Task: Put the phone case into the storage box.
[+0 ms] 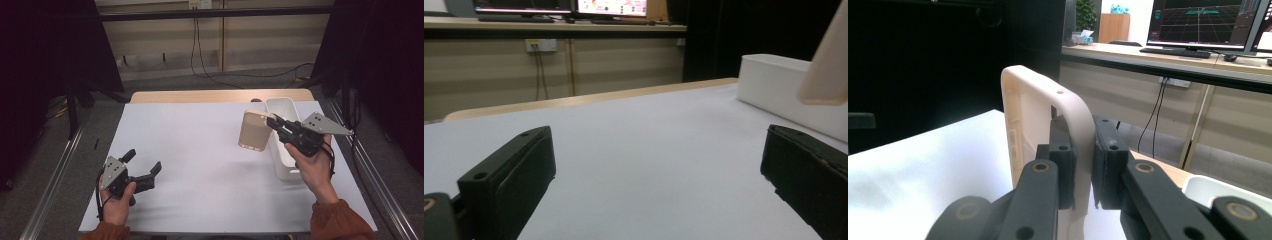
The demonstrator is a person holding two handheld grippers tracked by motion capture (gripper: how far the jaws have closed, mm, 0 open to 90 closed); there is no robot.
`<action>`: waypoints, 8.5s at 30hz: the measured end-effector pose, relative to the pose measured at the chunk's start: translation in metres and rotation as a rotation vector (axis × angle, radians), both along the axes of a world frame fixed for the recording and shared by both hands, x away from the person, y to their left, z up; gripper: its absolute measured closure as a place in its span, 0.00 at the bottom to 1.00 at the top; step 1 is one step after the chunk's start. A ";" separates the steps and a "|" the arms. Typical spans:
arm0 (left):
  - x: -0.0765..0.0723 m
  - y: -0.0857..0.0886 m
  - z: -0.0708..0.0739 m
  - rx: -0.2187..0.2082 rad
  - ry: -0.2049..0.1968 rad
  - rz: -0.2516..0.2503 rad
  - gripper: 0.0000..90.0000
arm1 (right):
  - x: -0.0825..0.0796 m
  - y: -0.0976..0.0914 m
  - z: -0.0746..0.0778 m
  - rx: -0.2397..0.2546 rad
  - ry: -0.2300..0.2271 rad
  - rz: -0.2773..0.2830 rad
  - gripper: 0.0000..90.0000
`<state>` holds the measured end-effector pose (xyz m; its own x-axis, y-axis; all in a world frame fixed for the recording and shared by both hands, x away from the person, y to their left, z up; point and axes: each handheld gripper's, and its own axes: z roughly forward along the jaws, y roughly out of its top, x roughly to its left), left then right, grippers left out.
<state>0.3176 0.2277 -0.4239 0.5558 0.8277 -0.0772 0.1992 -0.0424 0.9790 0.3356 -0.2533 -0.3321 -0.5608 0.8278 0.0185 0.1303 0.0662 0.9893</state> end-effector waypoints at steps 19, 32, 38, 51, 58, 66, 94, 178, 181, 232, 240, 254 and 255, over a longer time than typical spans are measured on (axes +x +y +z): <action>0.002 -0.004 -0.005 0.010 0.015 -0.011 0.01 | 0.011 -0.018 0.021 0.001 -0.018 -0.037 0.90; 0.003 -0.004 -0.005 0.001 0.007 -0.026 0.01 | 0.018 -0.035 0.038 0.000 -0.040 -0.063 0.90; 0.004 -0.004 -0.005 0.009 0.006 -0.033 0.01 | 0.022 -0.046 0.044 -0.013 -0.047 -0.065 0.90; 0.005 -0.003 -0.005 -0.001 0.002 -0.028 0.01 | 0.031 -0.072 0.048 -0.029 -0.046 -0.097 0.90; 0.005 -0.003 -0.005 0.004 -0.001 -0.029 0.01 | 0.042 -0.082 0.048 -0.024 -0.043 -0.120 0.90; 0.005 -0.002 -0.005 0.001 -0.001 -0.026 0.01 | 0.057 -0.086 0.044 -0.034 -0.034 -0.135 0.90; 0.006 -0.002 -0.005 0.010 -0.002 -0.026 0.01 | 0.095 -0.093 0.018 -0.038 0.005 -0.177 0.90; 0.008 -0.004 -0.007 0.022 -0.002 -0.038 0.01 | 0.149 -0.094 -0.049 -0.071 0.099 -0.197 0.90; 0.008 -0.004 -0.007 0.020 0.000 -0.036 0.01 | 0.150 -0.092 -0.050 -0.076 0.099 -0.193 0.90; 0.008 -0.005 -0.007 0.028 -0.001 -0.039 0.01 | 0.172 -0.098 -0.058 -0.105 0.115 -0.281 0.81; 0.009 -0.005 -0.007 0.030 -0.002 -0.039 0.01 | 0.175 -0.098 -0.060 -0.103 0.114 -0.291 0.80; 0.008 -0.005 -0.007 0.022 0.004 -0.038 0.01 | 0.179 -0.097 -0.061 -0.098 0.117 -0.304 0.73; 0.008 -0.005 -0.007 0.022 0.004 -0.038 0.01 | 0.179 -0.097 -0.061 -0.095 0.118 -0.307 0.72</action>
<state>0.3260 0.2222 -0.4312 0.5870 0.8072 -0.0610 0.2005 -0.0719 0.9771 0.5143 -0.3499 -0.3929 -0.2836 0.9588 -0.0171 0.2721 0.0975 0.9573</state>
